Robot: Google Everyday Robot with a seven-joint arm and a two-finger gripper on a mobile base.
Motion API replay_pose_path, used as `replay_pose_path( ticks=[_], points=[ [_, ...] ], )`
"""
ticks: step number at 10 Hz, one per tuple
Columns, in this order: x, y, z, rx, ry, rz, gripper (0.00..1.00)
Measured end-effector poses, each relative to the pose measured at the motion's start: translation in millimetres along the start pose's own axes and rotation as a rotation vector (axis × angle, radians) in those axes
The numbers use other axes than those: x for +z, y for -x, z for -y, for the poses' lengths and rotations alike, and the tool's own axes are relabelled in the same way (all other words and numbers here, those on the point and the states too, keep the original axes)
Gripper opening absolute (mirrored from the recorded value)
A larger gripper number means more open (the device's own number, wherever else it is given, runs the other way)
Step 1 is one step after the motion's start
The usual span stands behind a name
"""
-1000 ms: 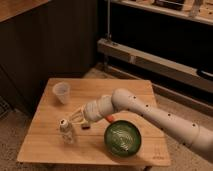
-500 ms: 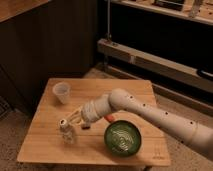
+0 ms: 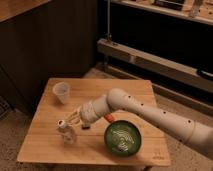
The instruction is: Knock the bottle over
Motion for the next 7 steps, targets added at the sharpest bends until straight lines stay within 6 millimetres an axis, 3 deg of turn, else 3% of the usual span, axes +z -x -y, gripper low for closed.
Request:
replay_pose_path(
  ticks=[7],
  points=[
    [8.1, 4.1, -3.0, -0.005, 0.024, 0.028, 0.01]
  ],
)
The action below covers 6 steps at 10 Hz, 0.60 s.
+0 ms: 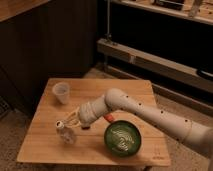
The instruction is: Knock the bottle over
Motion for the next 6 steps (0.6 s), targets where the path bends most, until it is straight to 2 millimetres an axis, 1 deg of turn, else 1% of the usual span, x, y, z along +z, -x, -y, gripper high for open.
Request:
replay_pose_path(
  ticks=[5, 6],
  points=[
    [5.8, 5.4, -3.2, -0.007, 0.023, 0.019, 0.01],
    [8.4, 6.9, -4.6, -0.008, 0.038, 0.027, 0.03]
  ],
)
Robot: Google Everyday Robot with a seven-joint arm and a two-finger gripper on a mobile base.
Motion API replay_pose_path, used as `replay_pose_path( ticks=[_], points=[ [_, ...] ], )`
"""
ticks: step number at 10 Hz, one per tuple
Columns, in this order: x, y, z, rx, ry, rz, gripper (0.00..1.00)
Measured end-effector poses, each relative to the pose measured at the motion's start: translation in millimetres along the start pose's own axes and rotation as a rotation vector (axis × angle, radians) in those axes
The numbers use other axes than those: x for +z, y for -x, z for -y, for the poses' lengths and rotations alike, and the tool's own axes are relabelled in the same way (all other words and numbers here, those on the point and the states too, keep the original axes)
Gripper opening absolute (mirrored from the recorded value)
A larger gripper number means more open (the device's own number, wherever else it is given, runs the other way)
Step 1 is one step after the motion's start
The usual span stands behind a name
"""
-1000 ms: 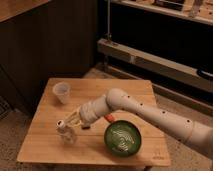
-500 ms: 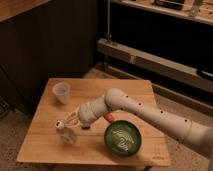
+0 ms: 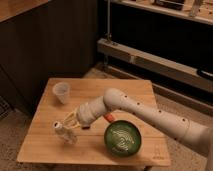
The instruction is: Knock the bottle over
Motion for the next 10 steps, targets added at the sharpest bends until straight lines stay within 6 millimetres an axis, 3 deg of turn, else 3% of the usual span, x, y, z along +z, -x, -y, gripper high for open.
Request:
replay_pose_path(
  ticks=[2, 4, 10],
  points=[
    [5.8, 4.0, -1.2, -0.007, 0.028, 0.004, 0.08],
    [-0.6, -0.4, 5.3, -0.003, -0.001, -0.004, 0.00],
    [4.6, 0.8, 4.3, -0.010, 0.012, -0.024, 0.00]
  ],
)
